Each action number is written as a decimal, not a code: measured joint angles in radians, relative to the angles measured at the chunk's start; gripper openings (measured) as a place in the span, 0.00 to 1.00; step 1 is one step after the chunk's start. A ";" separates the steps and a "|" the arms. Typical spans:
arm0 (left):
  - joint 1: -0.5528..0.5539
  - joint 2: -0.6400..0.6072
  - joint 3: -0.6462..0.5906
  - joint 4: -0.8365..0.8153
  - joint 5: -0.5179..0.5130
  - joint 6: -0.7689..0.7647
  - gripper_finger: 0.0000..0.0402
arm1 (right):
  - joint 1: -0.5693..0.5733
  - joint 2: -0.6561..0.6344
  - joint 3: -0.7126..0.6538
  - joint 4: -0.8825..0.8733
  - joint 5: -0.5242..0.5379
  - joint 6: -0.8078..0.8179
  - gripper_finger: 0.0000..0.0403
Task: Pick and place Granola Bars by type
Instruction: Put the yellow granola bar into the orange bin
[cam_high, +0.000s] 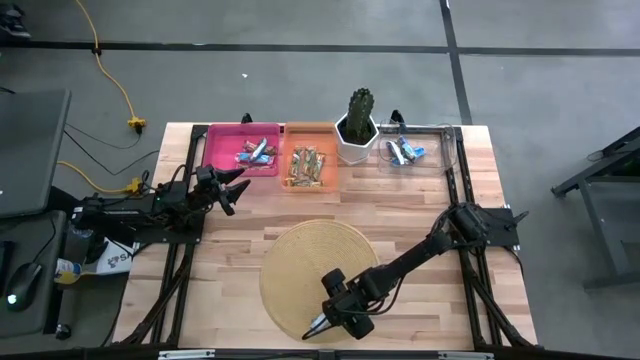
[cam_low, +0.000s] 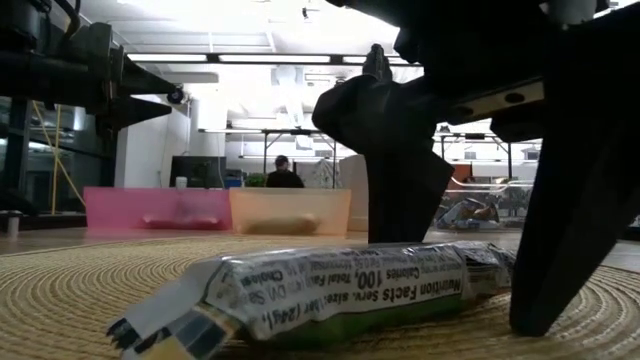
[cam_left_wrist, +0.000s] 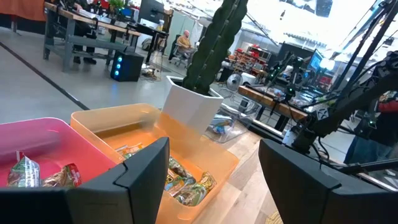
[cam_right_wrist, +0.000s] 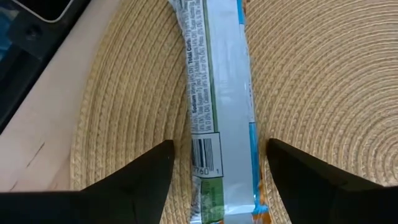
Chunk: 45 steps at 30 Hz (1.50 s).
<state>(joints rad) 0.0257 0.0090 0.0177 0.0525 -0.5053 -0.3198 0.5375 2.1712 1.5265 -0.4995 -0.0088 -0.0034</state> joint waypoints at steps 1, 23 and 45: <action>0.000 0.000 0.000 0.000 0.000 0.000 0.61 | 0.000 0.000 0.000 0.000 0.002 0.002 0.62; 0.000 0.000 0.000 0.000 0.000 0.000 0.61 | -0.002 0.001 -0.002 -0.015 0.009 0.003 0.30; 0.000 0.000 0.000 0.000 0.000 0.000 0.61 | -0.002 -0.016 -0.003 -0.023 -0.029 0.034 0.27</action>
<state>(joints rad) 0.0257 0.0090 0.0176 0.0523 -0.5053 -0.3199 0.5350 2.1555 1.5230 -0.5220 -0.0380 0.0307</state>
